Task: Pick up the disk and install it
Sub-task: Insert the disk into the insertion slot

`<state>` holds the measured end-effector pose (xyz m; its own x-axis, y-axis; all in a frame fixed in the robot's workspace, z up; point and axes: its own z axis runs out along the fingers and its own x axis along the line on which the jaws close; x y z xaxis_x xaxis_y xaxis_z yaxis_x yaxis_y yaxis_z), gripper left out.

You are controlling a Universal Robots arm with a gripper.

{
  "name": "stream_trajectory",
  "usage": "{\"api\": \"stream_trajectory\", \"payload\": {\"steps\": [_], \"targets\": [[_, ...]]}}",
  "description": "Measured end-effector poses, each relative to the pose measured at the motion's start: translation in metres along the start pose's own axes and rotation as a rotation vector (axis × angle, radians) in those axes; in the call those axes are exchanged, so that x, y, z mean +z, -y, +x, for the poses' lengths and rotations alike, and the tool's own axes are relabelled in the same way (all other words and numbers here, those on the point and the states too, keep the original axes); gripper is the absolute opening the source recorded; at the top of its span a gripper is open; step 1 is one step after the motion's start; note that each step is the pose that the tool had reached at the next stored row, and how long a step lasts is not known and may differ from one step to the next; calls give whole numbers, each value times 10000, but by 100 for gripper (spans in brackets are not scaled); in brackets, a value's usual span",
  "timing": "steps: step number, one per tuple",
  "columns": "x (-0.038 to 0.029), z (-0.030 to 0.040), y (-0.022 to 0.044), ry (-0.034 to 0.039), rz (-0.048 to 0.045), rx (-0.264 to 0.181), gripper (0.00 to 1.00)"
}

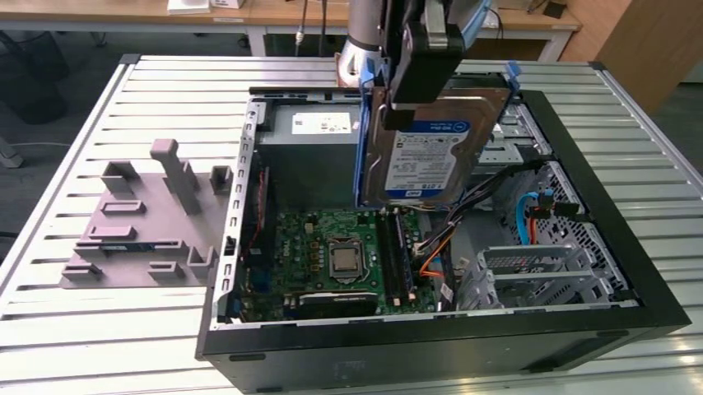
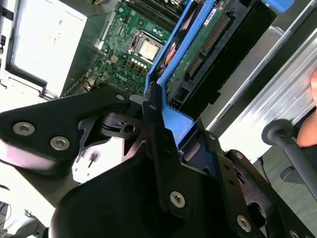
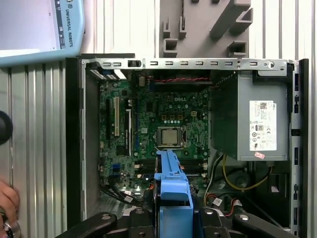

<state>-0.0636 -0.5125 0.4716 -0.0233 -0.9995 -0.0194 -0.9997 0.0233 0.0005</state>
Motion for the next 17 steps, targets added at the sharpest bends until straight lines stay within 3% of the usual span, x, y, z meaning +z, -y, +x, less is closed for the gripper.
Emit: {"api": "stream_trajectory", "payload": {"steps": [6,12,17], "targets": [[4,85,18,-1,0,0,36],[9,102,193,-2,-1,-1,36],[22,136,213,-6,0,0,36]]}}
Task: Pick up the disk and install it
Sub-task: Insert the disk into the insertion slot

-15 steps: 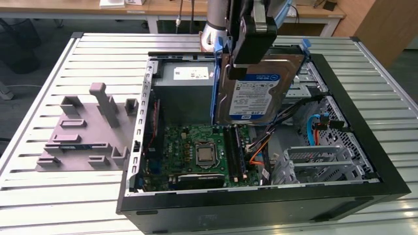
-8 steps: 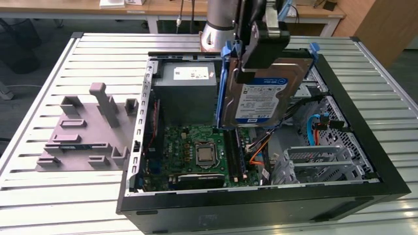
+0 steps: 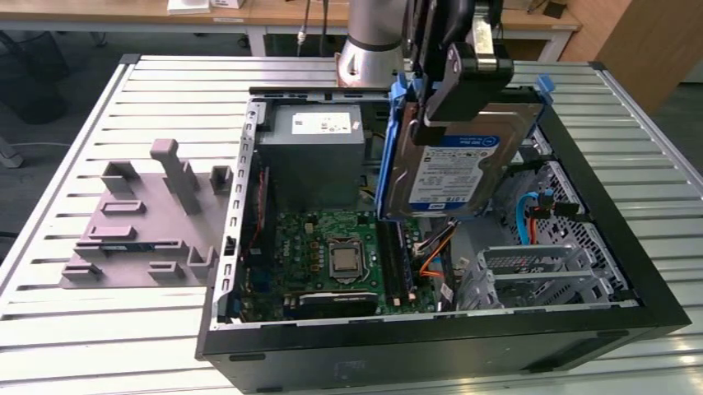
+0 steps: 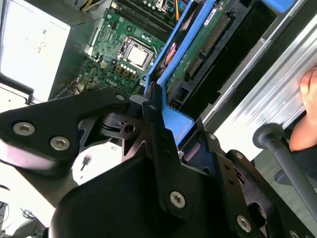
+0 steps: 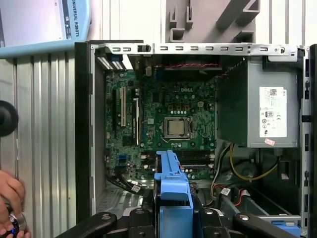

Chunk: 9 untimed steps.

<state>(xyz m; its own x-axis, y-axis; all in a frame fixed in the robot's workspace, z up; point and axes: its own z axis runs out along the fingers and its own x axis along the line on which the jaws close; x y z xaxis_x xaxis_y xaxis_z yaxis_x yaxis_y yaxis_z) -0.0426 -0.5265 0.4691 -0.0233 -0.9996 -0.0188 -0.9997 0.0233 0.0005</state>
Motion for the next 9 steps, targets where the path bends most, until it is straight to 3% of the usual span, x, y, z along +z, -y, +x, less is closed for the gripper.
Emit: {"api": "stream_trajectory", "payload": {"steps": [5,9], "targets": [[11,135,4,-2,0,0,36],[22,178,27,0,0,1,36]]}}
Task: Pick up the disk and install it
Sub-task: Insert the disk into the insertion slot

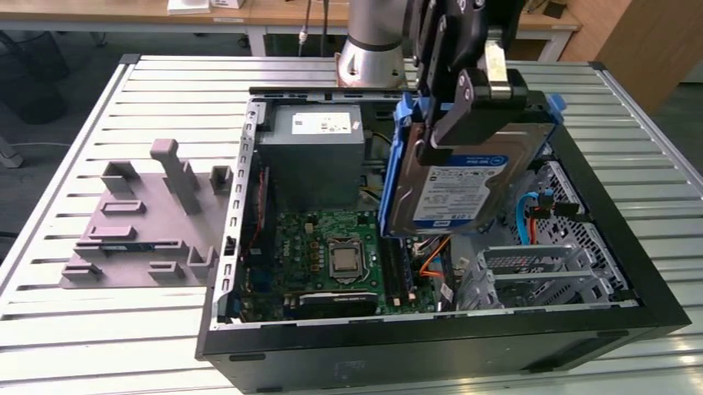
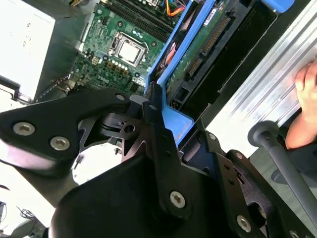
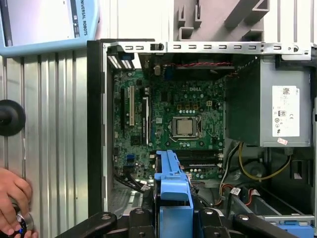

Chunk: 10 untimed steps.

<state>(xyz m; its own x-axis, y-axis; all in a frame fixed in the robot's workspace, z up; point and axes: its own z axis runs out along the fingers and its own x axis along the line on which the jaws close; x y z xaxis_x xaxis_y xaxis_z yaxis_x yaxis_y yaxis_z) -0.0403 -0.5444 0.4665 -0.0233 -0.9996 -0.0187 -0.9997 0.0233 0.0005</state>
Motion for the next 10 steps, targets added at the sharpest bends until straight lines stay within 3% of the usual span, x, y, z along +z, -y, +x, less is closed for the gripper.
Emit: {"api": "stream_trajectory", "payload": {"steps": [5,10], "targets": [[18,19,85,-1,-1,-1,36],[34,59,91,-1,17,-1,36]]}}
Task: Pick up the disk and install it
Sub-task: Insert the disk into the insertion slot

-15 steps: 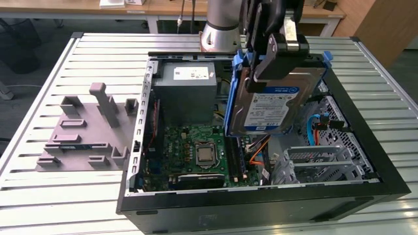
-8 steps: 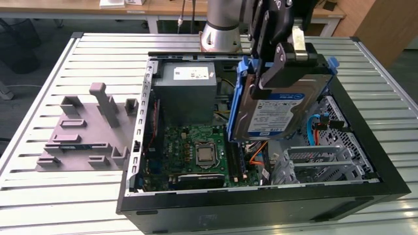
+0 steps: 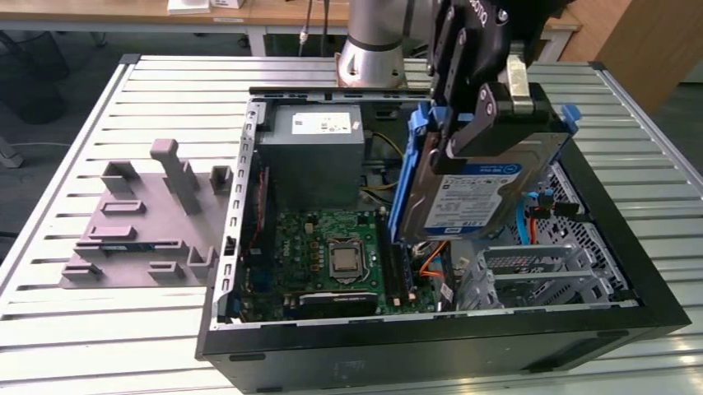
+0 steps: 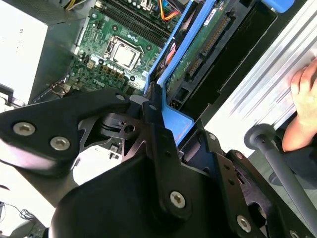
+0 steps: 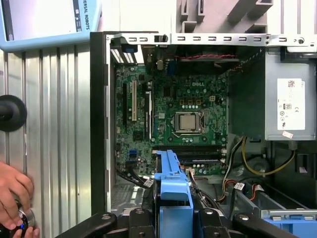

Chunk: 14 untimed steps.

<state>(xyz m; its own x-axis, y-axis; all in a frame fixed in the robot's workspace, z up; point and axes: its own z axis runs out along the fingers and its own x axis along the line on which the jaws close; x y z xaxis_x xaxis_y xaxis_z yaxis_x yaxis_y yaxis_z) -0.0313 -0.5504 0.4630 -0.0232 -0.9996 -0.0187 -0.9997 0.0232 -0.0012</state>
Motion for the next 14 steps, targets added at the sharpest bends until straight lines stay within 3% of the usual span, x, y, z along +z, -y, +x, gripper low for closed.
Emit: {"api": "stream_trajectory", "payload": {"steps": [3,7,12,14], "targets": [[8,16,7,1,12,-3,36],[19,24,71,-18,13,-2,36],[31,32,107,-302,20,-2,36],[40,35,119,-327,20,-3,36]]}}
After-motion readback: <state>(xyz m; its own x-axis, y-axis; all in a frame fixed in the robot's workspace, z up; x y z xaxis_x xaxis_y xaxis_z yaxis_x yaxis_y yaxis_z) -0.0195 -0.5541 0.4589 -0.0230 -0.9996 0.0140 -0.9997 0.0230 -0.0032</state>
